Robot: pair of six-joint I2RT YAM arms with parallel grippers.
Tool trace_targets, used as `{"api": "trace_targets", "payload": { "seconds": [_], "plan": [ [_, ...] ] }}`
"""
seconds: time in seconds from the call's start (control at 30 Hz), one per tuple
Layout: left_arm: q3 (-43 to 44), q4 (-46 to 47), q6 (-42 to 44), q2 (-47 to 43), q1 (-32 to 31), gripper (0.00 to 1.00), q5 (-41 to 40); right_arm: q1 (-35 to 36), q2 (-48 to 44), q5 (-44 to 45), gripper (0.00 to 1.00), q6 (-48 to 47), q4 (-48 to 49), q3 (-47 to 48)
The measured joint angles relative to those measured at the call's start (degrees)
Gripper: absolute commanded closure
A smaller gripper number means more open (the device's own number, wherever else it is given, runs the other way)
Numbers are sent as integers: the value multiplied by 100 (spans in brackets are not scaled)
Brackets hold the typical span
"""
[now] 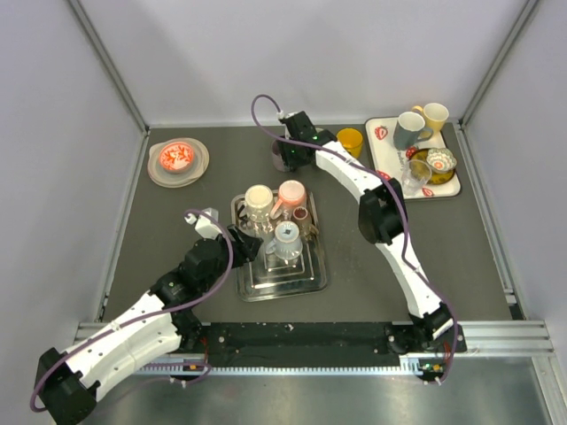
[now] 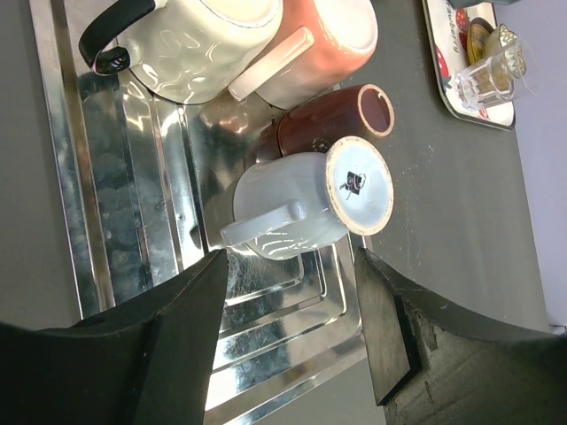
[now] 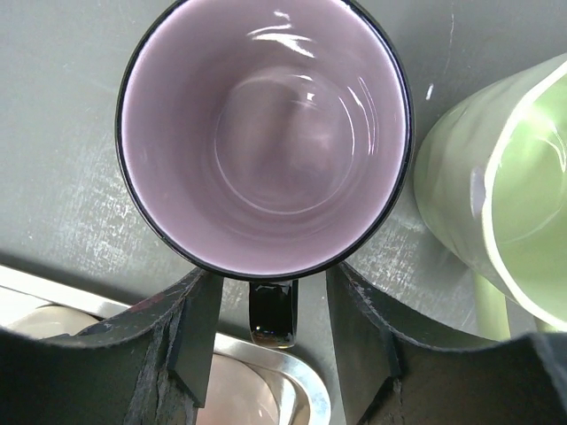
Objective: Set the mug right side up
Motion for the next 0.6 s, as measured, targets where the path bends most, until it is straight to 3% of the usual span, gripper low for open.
{"api": "trace_targets", "payload": {
  "seconds": [0.3,0.6],
  "plan": [
    [-22,-2,4,-118,0,34,46,26,-50,-31,40,144,48,-96],
    [98,-162,616,-120,0,29,33,387,-1364,59,22,256,151,-1679]
  ]
}}
